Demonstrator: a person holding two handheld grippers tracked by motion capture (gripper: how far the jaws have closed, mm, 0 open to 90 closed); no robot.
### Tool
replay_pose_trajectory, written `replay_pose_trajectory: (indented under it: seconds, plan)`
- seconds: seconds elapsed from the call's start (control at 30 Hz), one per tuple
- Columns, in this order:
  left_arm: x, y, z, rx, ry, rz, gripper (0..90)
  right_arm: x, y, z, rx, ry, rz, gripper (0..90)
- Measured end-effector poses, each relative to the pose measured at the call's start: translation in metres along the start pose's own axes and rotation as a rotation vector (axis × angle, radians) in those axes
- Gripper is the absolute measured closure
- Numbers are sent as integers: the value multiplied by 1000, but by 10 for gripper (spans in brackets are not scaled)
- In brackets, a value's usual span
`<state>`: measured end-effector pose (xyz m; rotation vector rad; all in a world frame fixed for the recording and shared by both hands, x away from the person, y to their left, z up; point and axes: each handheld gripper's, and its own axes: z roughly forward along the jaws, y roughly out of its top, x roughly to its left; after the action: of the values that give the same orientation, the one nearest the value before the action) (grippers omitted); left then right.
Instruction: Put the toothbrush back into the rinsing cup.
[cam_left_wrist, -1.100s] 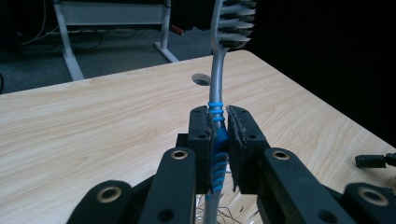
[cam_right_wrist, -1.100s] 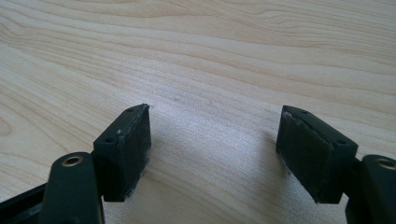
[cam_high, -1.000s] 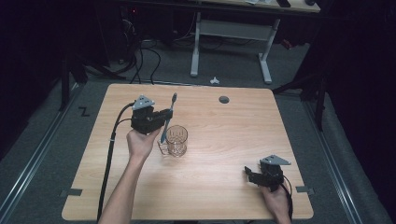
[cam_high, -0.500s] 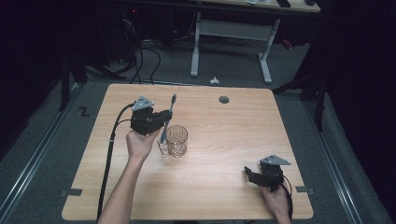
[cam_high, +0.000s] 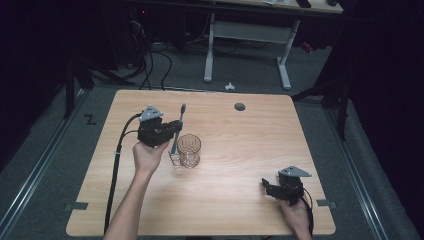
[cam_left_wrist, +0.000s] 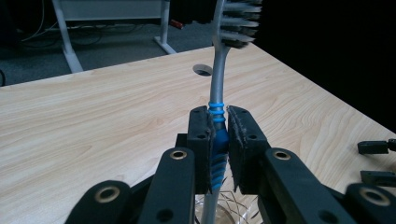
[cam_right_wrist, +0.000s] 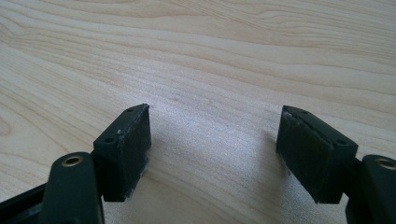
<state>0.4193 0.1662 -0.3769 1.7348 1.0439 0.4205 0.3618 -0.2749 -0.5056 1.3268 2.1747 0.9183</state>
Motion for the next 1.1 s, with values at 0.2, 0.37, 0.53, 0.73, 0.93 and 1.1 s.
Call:
replay_pose_trajectory:
  seconds: [0.2, 0.37, 0.53, 0.73, 0.93, 1.1]
  plan:
    - [1, -2, -2, 7, 4, -4, 797, 0, 0, 0, 0, 0, 0, 264]
    - [0, -3, -3, 15, 3, 0, 796, 0, 0, 0, 0, 0, 0, 264]
    - [0, -8, -2, 17, 2, -5, 796, 0, 0, 0, 0, 0, 0, 264]
    - [1, -11, -4, 14, 3, -12, 796, 0, 0, 0, 0, 0, 0, 264]
    - [2, -13, -4, 15, 4, -17, 796, 0, 0, 0, 0, 0, 0, 265]
    - [-1, -14, -4, 24, 8, -6, 795, 0, 0, 0, 0, 0, 0, 264]
